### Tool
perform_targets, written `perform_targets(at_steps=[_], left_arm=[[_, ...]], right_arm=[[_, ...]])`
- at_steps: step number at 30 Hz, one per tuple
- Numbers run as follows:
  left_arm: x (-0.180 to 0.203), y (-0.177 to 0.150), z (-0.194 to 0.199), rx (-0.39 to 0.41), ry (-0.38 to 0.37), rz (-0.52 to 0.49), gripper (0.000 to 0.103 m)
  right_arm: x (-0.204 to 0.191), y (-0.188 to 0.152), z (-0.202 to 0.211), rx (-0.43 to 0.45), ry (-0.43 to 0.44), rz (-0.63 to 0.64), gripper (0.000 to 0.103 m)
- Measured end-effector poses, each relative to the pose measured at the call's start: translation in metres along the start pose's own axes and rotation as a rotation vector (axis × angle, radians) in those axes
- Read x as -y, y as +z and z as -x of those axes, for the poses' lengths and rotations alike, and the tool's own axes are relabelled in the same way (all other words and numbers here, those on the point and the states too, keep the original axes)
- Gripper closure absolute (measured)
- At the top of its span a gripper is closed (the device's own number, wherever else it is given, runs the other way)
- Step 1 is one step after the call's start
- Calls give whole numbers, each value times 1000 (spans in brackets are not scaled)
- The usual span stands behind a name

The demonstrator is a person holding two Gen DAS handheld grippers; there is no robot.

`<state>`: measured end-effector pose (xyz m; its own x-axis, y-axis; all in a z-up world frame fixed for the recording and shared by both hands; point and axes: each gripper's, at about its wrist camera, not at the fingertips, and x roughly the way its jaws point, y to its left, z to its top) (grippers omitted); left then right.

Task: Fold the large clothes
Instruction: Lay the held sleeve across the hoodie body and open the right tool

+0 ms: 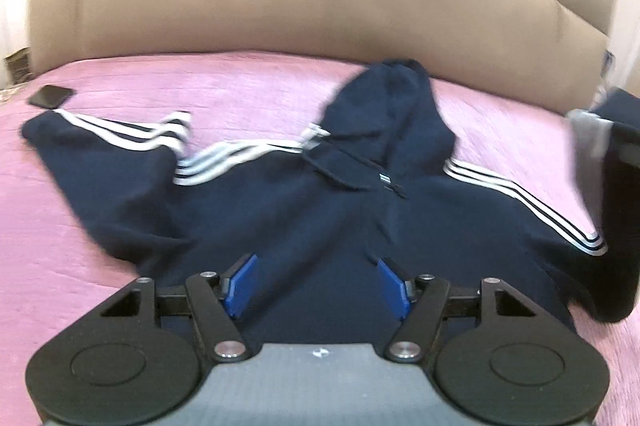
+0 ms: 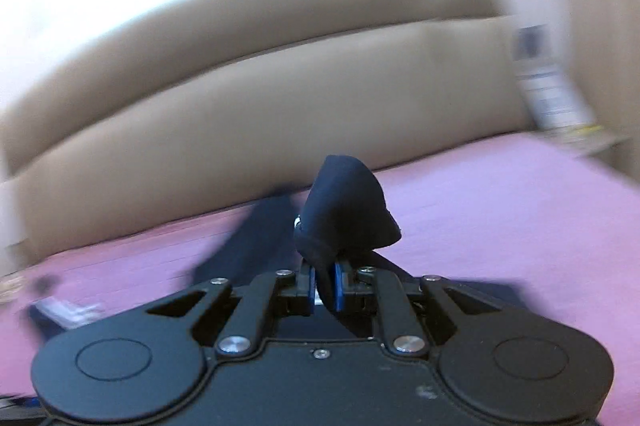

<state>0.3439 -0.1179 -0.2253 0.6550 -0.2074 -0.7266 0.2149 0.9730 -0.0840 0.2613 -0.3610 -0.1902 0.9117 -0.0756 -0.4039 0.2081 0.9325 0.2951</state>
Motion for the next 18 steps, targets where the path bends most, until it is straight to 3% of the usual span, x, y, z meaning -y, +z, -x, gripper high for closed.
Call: perform_targets(at_steps=[2, 3, 4, 5, 7, 11, 14, 16, 17, 18], left_arm=[[-14, 0, 0, 14, 39, 23, 38], [-22, -2, -1, 19, 60, 31, 38], [-28, -4, -3, 18, 73, 39, 38], [-33, -7, -6, 12, 82, 48, 38], [-46, -14, -15, -18, 75, 81, 35], [-64, -25, -38, -92, 10, 177, 35], [-70, -25, -52, -113, -90, 257, 33], [-71, -23, -62, -127, -114, 292, 33], [-72, -23, -65, -127, -118, 308, 30], [-72, -23, -70, -133, -130, 321, 25]], right_arm=[[-41, -26, -27, -67, 93, 54, 87], [-52, -39, -41, -125, 128, 79, 67], [-61, -55, -58, -209, 153, 103, 57], [-66, -68, -68, -277, 160, 119, 51], [-59, -83, -78, -380, 155, 146, 52], [-8, -71, -42, -333, 72, 98, 35], [39, -52, -24, -286, -69, 55, 38], [62, -49, -31, -297, -169, 71, 63], [70, -49, -37, -309, -200, 77, 81], [74, -52, -44, -323, -213, 81, 86]])
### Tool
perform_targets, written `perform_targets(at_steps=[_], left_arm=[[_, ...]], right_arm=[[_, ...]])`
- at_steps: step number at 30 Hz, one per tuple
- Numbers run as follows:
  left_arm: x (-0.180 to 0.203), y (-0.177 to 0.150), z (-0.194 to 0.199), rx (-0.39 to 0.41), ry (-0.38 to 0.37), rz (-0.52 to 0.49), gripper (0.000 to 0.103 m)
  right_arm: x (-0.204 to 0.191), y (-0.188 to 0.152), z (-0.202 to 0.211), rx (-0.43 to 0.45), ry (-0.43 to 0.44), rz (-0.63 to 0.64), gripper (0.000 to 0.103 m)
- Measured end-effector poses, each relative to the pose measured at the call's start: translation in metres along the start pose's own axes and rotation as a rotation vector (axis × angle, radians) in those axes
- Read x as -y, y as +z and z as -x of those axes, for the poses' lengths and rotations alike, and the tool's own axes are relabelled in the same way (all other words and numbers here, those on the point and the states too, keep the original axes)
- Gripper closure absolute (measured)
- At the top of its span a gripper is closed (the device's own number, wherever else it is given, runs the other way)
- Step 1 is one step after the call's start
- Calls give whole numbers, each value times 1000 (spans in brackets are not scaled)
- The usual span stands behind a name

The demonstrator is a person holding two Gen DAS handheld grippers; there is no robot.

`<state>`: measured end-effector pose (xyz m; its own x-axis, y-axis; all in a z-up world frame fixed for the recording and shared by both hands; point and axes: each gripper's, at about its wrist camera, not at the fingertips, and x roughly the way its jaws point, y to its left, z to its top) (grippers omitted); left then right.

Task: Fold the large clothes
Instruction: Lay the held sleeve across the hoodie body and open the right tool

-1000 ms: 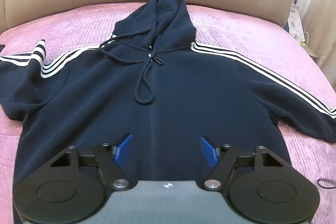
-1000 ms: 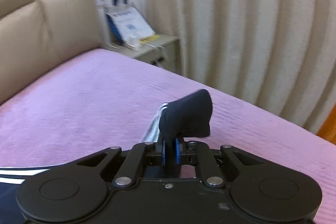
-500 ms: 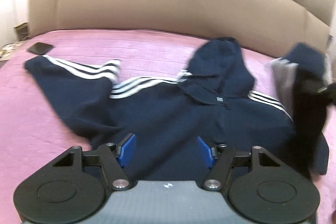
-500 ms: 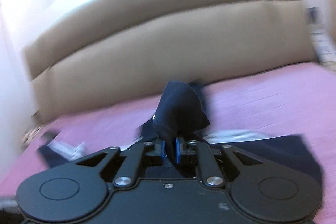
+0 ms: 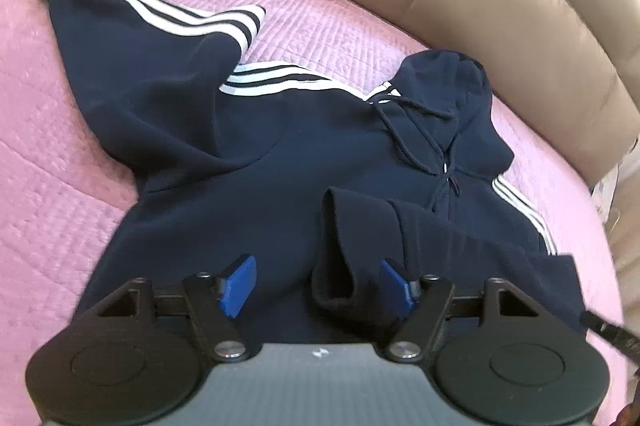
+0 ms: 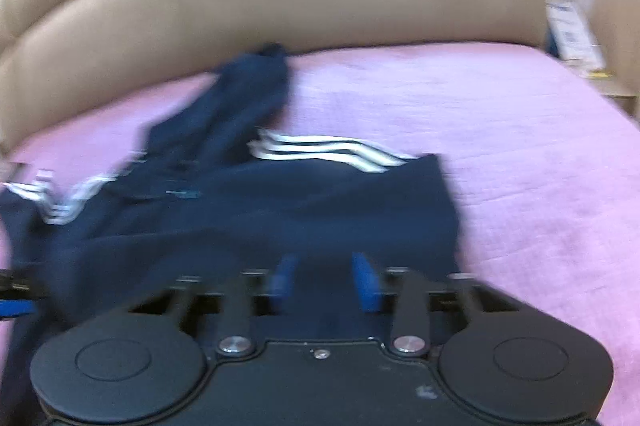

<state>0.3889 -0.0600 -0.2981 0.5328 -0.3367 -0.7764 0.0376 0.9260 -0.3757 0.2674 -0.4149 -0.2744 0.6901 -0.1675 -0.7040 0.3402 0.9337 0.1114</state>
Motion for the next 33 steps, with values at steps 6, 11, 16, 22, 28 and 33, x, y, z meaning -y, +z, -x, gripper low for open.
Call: perform_targets(at_steps=[6, 11, 16, 22, 28, 33], left_arm=[[9, 0, -30, -55, -38, 3, 20], [51, 5, -50, -50, 124, -158, 87], [66, 30, -11, 98, 31, -191, 97], [47, 65, 38, 290, 119, -313, 94], [3, 34, -24, 97, 414, -424, 63], [5, 31, 12, 230, 339, -354, 62]], right_arm=[[-1, -20, -35, -122, -33, 30, 88], [-25, -30, -40, -102, -78, 137, 88], [-22, -15, -14, -59, -21, 125, 87], [-36, -1, 9, 16, 48, 85, 85], [-53, -24, -48, -142, -11, 81, 69], [-60, -14, -45, -137, 13, 152, 71]])
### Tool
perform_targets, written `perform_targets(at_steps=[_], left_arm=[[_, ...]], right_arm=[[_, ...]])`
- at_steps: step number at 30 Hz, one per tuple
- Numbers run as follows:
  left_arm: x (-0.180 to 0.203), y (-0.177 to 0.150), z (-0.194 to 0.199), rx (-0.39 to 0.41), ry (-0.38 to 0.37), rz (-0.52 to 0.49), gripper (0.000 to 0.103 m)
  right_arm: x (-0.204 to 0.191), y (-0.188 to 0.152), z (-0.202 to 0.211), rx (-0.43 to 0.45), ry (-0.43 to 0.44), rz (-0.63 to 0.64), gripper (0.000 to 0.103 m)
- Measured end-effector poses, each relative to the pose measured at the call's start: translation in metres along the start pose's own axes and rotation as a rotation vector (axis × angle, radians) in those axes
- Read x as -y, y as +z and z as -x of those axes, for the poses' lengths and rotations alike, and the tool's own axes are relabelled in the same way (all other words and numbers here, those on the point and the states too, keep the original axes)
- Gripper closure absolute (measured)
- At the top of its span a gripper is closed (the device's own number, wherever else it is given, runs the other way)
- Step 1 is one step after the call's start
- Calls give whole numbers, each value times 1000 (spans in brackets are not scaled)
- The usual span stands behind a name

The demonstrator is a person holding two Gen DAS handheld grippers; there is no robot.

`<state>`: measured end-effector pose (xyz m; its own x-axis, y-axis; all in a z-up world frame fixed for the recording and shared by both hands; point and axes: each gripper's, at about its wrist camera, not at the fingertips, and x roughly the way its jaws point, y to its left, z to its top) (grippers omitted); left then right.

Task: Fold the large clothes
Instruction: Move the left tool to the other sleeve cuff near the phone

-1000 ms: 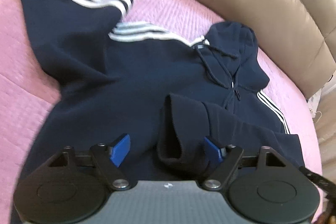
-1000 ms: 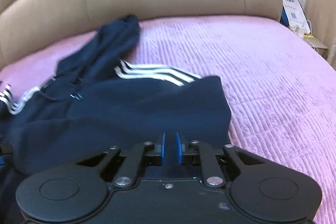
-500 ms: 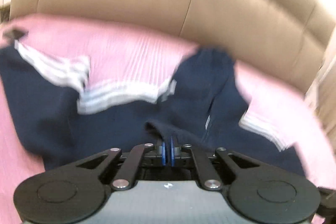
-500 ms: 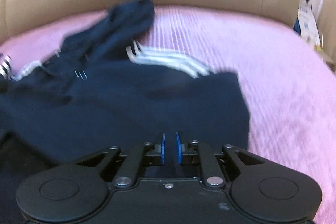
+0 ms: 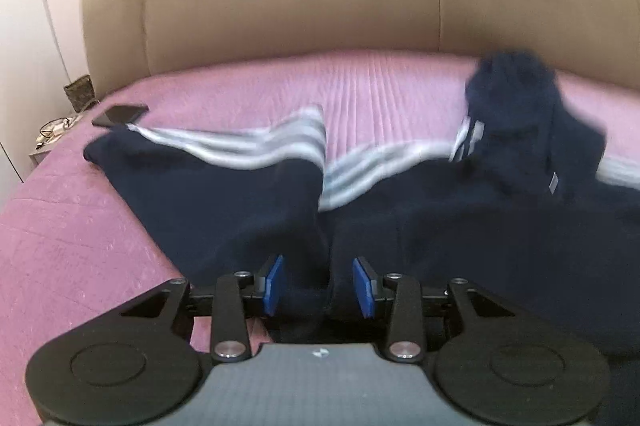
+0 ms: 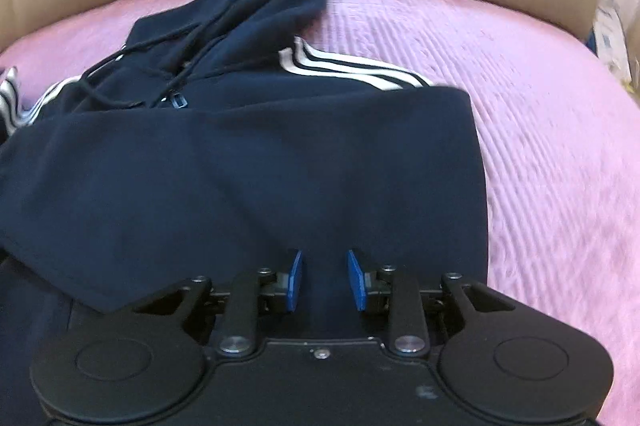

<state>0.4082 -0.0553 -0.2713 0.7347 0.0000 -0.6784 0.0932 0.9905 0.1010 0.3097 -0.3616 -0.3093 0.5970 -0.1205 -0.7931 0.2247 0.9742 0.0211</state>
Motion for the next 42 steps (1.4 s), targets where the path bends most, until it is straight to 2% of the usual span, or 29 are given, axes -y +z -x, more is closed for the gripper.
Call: perform_targets(at_steps=[2, 3, 4, 6, 8, 10, 11, 13, 17, 20, 23, 26, 28, 30, 31, 32, 33, 35, 38, 42], left_arm=[[-2, 10, 15, 44, -91, 45, 63], [0, 16, 18, 50, -163, 55, 62], [4, 21, 19, 44, -233, 57, 63], [17, 23, 8, 9, -284, 39, 63], [27, 15, -14, -69, -281, 28, 66], [34, 2, -48, -196, -288, 52, 74], [36, -6, -58, -217, -285, 54, 76], [39, -13, -59, -158, -267, 16, 76], [43, -9, -51, -135, -244, -19, 77], [22, -3, -22, -81, -270, 51, 76], [-13, 10, 0, -39, -225, 143, 76], [-63, 24, 1, -11, -100, 240, 76], [-103, 33, -9, 4, 13, 303, 72], [-143, 42, -28, 13, 110, 340, 61], [-160, 46, -38, 11, 148, 349, 59], [-177, 51, -51, 2, 179, 362, 56], [-198, 58, -68, -12, 201, 389, 54], [-230, 69, -98, -44, 212, 447, 52], [-266, 78, -138, -85, 175, 583, 48], [-291, 80, -171, -108, 135, 708, 42]], right_arm=[[1, 7, 21, 82, 33, -6, 71], [-2, 10, 29, 111, 25, 4, 71], [-5, 13, 34, 125, 17, 8, 70], [-10, 15, 30, 103, 41, 3, 70], [-15, 11, 17, 54, 36, 11, 71], [-20, 2, -1, -2, 3, 28, 72], [-21, -1, -10, -30, -1, 22, 73], [-16, -10, -11, -4, 8, -6, 73], [-16, -4, -2, 7, 11, -16, 72], [-27, -6, 35, 172, 71, 37, 72], [-47, -9, 47, 297, 50, 83, 70], [-65, -19, 27, 347, -44, 141, 70], [-64, -28, 8, 338, -56, 116, 70], [-58, -38, -12, 293, -32, 73, 65], [-56, -44, -10, 340, -35, 60, 60], [-56, -44, -10, 343, -59, 56, 50], [-55, -46, -11, 351, -62, 51, 47], [-50, -49, -12, 366, -56, 29, 42], [-48, -51, -15, 375, -36, 13, 41], [-46, -51, -18, 381, -17, 4, 40]])
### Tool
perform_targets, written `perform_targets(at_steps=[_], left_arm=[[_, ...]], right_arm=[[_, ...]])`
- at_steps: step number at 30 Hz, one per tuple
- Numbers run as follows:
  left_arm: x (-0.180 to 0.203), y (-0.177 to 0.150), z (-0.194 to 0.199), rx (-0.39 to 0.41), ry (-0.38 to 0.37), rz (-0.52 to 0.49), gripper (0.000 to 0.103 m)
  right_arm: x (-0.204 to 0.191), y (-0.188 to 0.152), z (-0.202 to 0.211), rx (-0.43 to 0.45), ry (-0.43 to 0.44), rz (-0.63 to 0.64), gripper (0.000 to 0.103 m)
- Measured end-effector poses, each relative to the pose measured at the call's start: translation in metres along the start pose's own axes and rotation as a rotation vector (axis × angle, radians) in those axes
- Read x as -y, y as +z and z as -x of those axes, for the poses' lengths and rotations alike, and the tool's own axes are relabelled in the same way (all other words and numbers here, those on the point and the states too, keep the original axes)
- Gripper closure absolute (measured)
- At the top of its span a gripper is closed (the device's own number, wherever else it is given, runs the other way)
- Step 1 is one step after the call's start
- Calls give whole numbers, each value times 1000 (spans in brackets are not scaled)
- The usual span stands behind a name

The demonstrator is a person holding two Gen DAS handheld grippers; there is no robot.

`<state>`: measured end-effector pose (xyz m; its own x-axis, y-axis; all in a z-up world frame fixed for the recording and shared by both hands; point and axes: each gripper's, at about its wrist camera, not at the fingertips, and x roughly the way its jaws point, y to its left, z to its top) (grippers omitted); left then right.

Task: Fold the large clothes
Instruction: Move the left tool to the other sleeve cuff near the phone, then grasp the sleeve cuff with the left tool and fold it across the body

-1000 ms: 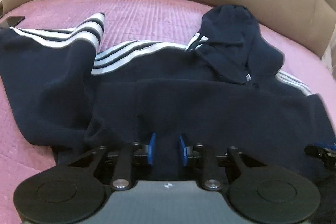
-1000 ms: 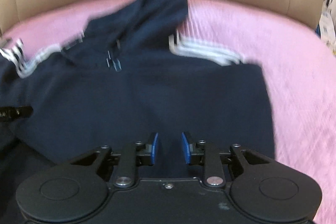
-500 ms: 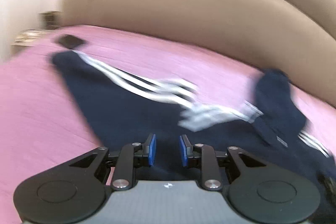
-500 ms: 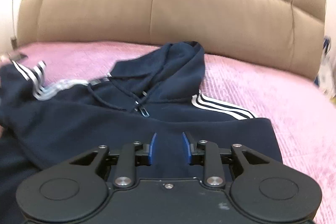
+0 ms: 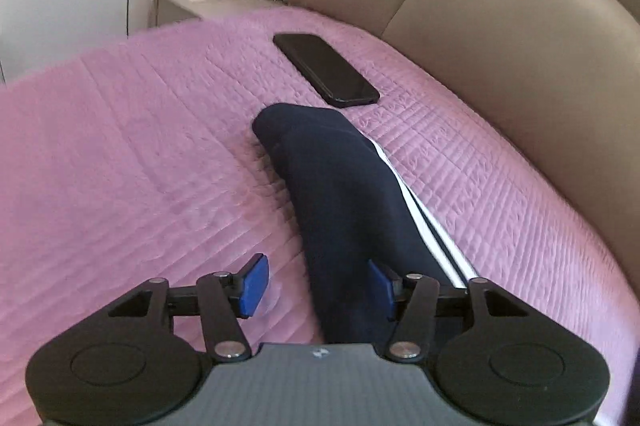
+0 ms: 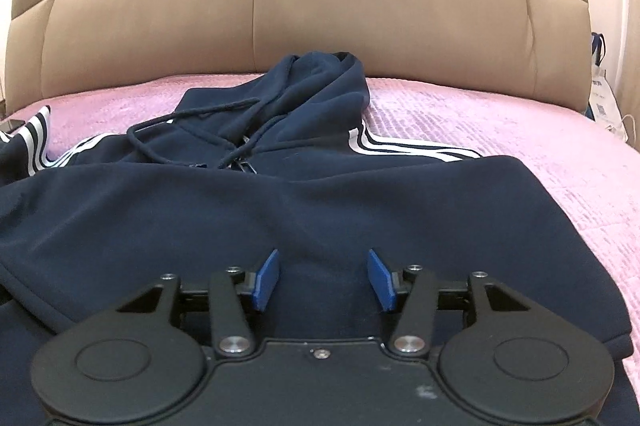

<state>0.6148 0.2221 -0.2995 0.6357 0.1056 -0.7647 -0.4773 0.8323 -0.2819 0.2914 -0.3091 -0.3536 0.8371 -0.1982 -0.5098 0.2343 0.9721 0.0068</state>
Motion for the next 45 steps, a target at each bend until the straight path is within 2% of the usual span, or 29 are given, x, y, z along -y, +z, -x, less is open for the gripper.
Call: perform_targets(at_steps=[2, 4, 5, 6, 8, 11, 18, 22, 25, 27, 28, 29, 31, 33, 35, 36, 38, 41, 45], left_arm=[[-3, 2, -13, -21, -9, 39, 38], [3, 3, -18, 3, 1, 33, 39], [9, 4, -20, 3, 20, 11, 59], [14, 4, -19, 3, 35, -16, 99], [22, 5, -17, -13, 11, -34, 98], [36, -3, 13, 41, -8, -92, 98], [75, -48, 140, 166, -206, -238, 98], [113, -87, 209, 234, -285, -393, 98], [158, -134, 262, 322, -344, -570, 98], [189, -180, 299, 405, -395, -725, 98], [200, -203, 313, 446, -412, -794, 98], [215, -239, 329, 495, -434, -903, 98], [232, -300, 344, 516, -493, -1072, 96], [241, -357, 342, 416, -543, -1187, 85], [236, -405, 326, 251, -539, -1229, 71], [225, -423, 314, 181, -524, -1222, 70], [202, -441, 305, 107, -491, -1185, 70], [162, -433, 300, 28, -440, -1095, 69], [126, -391, 300, 34, -340, -1005, 63]], right_arm=[[-3, -2, 2, 4, -1, 5, 40], [-4, -2, 2, 8, -1, 7, 40], [-3, -3, 2, 10, -1, 6, 39], [-4, -3, 2, 11, -2, 7, 39], [-4, -4, 3, 13, -1, 7, 39], [-1, -4, 2, 13, 7, -2, 39], [0, -1, 2, 6, 12, -9, 39], [1, 5, 1, -22, 21, -18, 39], [9, 19, 6, -94, 56, -36, 40], [24, 32, 25, -127, 105, -100, 44], [34, 36, 40, -113, 118, -135, 44], [42, 40, 52, -96, 119, -155, 43], [58, 46, 79, -61, 104, -173, 41], [72, 47, 94, -56, 83, -178, 38], [82, 46, 98, -77, 57, -165, 35], [85, 45, 97, -99, 55, -153, 35], [86, 46, 92, -132, 71, -130, 33], [78, 50, 86, -157, 119, -108, 25], [77, 63, 78, -173, 170, -189, 23]])
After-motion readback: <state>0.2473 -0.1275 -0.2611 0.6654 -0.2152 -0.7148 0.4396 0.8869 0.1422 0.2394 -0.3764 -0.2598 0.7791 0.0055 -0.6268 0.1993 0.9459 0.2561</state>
